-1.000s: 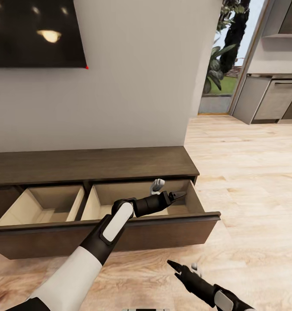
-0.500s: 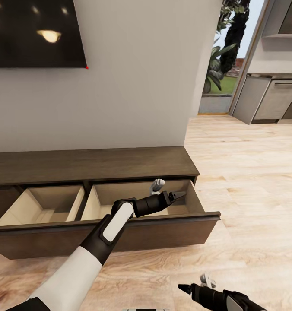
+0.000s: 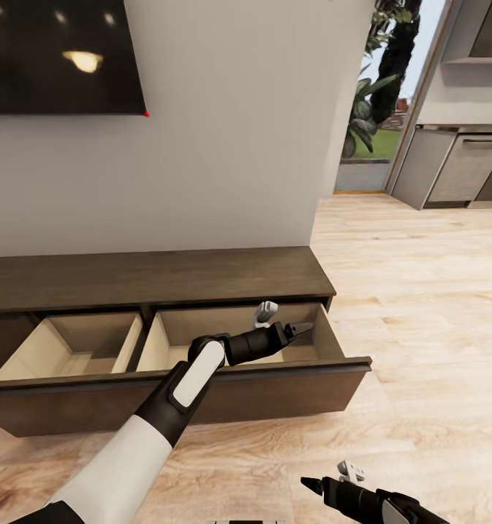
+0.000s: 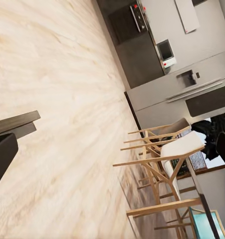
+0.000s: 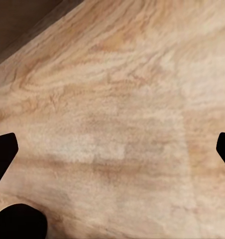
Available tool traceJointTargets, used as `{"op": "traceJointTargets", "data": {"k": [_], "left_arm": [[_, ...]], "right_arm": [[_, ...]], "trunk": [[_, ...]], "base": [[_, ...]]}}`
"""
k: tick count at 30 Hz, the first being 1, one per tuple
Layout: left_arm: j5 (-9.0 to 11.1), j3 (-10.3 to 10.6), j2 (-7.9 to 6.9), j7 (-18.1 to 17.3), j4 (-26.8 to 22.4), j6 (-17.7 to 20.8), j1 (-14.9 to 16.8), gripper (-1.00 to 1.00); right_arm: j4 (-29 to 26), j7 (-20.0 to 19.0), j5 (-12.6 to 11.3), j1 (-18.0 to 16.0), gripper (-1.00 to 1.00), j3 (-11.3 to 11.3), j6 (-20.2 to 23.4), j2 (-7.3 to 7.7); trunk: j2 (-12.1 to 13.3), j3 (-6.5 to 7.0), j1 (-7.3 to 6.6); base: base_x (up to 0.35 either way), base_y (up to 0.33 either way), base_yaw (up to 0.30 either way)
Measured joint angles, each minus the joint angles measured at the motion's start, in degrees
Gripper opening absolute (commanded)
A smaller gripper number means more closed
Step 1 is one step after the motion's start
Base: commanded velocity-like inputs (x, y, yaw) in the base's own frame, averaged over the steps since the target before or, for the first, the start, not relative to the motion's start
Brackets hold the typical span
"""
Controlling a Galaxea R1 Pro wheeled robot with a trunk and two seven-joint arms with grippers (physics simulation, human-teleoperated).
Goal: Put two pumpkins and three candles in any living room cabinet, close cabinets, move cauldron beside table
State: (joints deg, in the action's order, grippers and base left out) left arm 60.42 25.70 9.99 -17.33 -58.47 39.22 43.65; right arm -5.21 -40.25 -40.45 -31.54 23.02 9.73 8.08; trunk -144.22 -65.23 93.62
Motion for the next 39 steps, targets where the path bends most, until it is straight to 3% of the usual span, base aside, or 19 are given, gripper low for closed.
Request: {"op": "traceJointTargets", "data": {"k": [6, 17, 30, 39], "left_arm": [[0.0, 0.03, -0.01, 0.14, -0.01, 0.01, -0.01, 1.0], [-0.14, 1.11, 0.0, 0.33, 0.01, 0.02, 0.0, 1.0], [-0.19, 1.14, 0.0, 0.34, 0.08, 0.0, 0.0, 1.0], [-0.25, 1.14, -0.01, 0.46, 0.08, -0.01, -0.01, 1.0]], "right_arm": [[0.02, 0.01, 0.01, -0.02, 1.0, 0.0, -0.03, 0.0], [0.0, 0.1, 0.0, 0.0, 1.0, -0.03, 0.03, 0.0], [0.01, 0.18, 0.01, 0.0, 1.0, -0.02, 0.04, 0.01], [0.03, 0.26, 0.0, -0.01, 1.0, 0.07, 0.04, -0.03]], "trunk": [[0.0, 0.19, 0.0], [0.14, 2.74, -0.29], [0.15, 2.75, -0.27], [0.15, 2.73, -0.26]], "base": [[0.0, 0.0, 0.25], [0.0, 0.0, 0.183], [-0.047, -0.011, 0.005], [-0.197, -0.202, 0.06]]}}
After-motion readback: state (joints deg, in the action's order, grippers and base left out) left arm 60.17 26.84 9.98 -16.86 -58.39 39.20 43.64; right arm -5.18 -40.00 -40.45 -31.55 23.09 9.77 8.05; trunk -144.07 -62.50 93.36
